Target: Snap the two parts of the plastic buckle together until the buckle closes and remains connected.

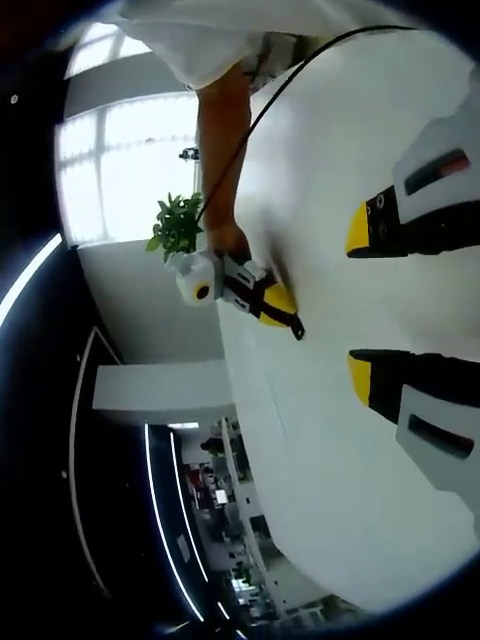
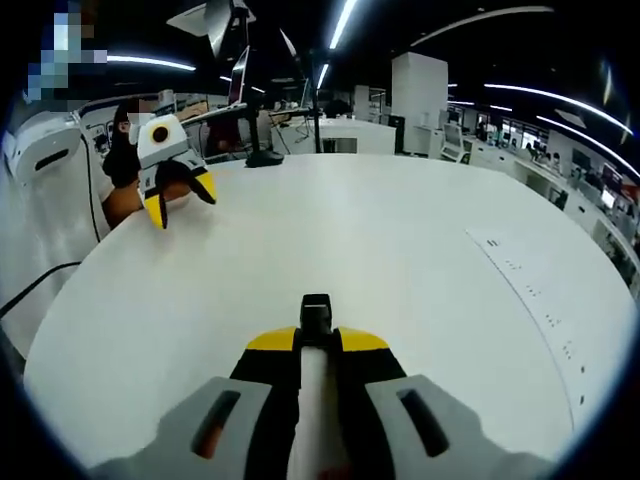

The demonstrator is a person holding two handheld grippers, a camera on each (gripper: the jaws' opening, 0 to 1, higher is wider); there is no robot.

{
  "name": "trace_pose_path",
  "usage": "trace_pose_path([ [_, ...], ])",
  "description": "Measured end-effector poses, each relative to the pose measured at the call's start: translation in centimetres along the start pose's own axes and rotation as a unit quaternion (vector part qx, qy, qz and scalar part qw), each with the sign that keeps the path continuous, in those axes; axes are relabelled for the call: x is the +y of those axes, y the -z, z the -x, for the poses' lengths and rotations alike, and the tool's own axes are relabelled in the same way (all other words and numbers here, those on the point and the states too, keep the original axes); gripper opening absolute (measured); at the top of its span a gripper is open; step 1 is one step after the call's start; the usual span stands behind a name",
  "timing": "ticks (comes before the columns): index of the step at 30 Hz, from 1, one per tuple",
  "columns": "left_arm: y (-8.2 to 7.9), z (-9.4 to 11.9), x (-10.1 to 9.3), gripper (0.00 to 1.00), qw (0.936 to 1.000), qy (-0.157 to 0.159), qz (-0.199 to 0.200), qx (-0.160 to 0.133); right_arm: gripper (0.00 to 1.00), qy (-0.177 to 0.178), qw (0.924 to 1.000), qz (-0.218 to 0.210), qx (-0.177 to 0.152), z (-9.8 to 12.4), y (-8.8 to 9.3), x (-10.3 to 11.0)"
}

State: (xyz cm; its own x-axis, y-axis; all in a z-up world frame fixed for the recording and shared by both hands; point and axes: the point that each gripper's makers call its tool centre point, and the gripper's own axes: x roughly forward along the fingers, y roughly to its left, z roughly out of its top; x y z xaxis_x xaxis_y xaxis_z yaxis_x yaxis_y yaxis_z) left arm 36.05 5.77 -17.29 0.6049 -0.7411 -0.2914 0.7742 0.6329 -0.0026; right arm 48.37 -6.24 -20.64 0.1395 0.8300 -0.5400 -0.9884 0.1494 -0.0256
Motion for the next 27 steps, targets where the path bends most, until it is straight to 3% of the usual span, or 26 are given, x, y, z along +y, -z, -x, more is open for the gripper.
trace_pose_path([
  [20,-0.2,0.2,0.2,0.36,1.0,-0.002,0.0,-0.004,0.13,0.002,0.9999,0.002,-0.011,0.4,-0.1,0.5],
  [27,-0.2,0.2,0.2,0.36,1.0,-0.002,-0.001,-0.004,0.24,0.013,0.9998,-0.006,-0.011,0.7,0.1,-0.4],
])
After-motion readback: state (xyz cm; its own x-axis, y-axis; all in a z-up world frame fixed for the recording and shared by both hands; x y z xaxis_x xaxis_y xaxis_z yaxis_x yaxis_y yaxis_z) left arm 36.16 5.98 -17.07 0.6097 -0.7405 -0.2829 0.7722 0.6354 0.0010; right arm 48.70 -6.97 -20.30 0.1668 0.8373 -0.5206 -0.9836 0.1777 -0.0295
